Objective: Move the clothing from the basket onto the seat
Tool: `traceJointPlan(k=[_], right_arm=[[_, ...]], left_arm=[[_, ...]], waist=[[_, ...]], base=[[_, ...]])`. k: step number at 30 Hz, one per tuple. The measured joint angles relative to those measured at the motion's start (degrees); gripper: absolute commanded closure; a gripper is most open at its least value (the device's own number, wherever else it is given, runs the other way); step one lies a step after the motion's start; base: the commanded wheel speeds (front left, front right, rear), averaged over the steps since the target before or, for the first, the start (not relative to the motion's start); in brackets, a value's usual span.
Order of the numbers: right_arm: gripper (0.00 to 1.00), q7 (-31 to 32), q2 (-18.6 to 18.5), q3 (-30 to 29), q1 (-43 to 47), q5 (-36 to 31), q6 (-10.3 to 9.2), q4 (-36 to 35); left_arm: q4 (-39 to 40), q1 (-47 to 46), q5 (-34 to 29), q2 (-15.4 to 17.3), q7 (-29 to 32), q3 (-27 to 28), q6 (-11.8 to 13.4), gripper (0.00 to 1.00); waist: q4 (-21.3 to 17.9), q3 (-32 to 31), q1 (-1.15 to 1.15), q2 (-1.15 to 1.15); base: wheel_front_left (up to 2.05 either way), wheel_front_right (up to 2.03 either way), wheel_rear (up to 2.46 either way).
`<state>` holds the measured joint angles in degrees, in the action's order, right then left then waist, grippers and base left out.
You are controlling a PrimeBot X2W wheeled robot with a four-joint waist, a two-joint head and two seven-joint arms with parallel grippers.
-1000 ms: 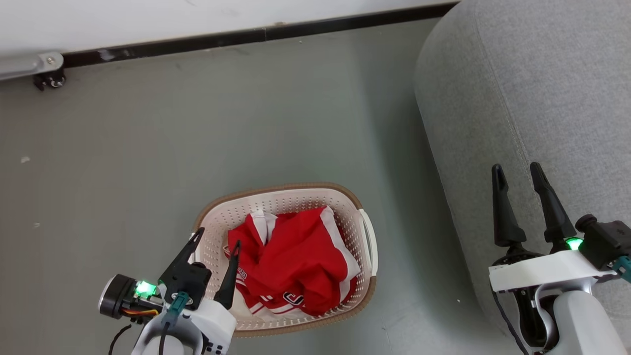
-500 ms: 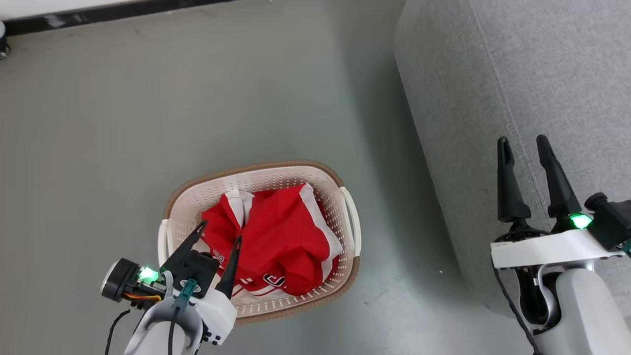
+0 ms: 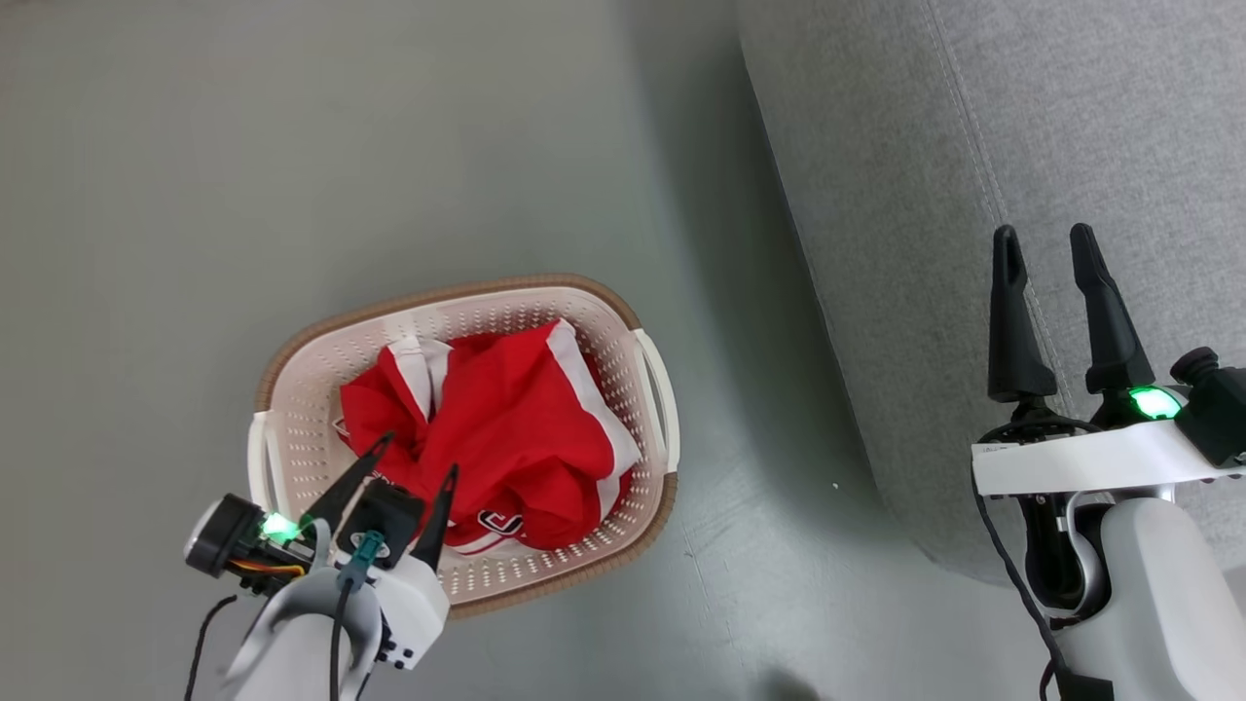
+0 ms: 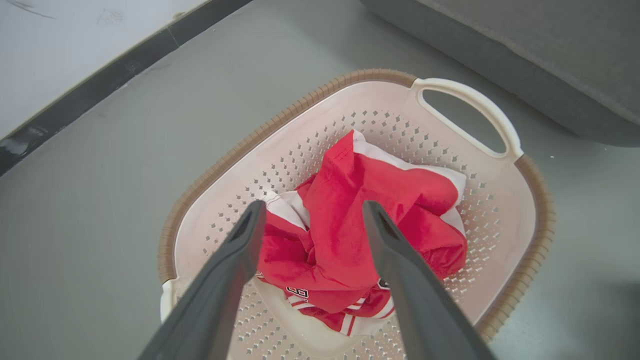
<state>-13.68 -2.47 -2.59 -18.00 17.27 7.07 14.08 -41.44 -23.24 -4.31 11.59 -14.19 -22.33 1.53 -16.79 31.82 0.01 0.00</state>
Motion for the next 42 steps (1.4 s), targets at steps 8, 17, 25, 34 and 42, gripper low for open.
traceJointPlan(k=[8,17,25,34,42], right_arm=[[0.0,-0.27,0.02,0.93,-2.11,0.74,0.0,0.05],[0.0,-0.44,0.02,1.7,-4.93,2.02,0.0,0.15],[0.0,-0.45,0.02,2.11,-6.67,2.82,0.0,0.53],[0.0,-0.51,0.03,2.6,-8.67,4.24,0.0,0.66],[0.0,-0.52,0.03,2.71,-9.37,4.44,0.0,0.41]], left_arm=[[-2.37,-1.76,-1.16,0.27,0.03,-0.92,-0.03,0.0],[-5.05,-4.37,-2.0,0.0,0.03,-1.67,0.01,0.0],[-6.75,-6.64,-3.21,0.0,0.03,-2.76,-0.01,0.0],[-8.05,-8.33,-4.5,-0.67,0.03,-4.26,-0.1,0.0],[-11.01,-10.96,-5.43,0.21,0.12,-4.24,0.34,0.0]], waist=[[-1.5,2.66,0.0,0.0],[-3.16,6.33,0.0,0.0],[-4.28,9.05,0.0,0.0],[-5.42,11.56,0.0,0.0],[-6.36,13.17,0.0,0.0]], base=[[0.0,0.0,0.0],[0.0,0.0,0.0],[0.0,0.0,0.0],[0.0,0.0,0.0],[0.0,0.0,0.0]])
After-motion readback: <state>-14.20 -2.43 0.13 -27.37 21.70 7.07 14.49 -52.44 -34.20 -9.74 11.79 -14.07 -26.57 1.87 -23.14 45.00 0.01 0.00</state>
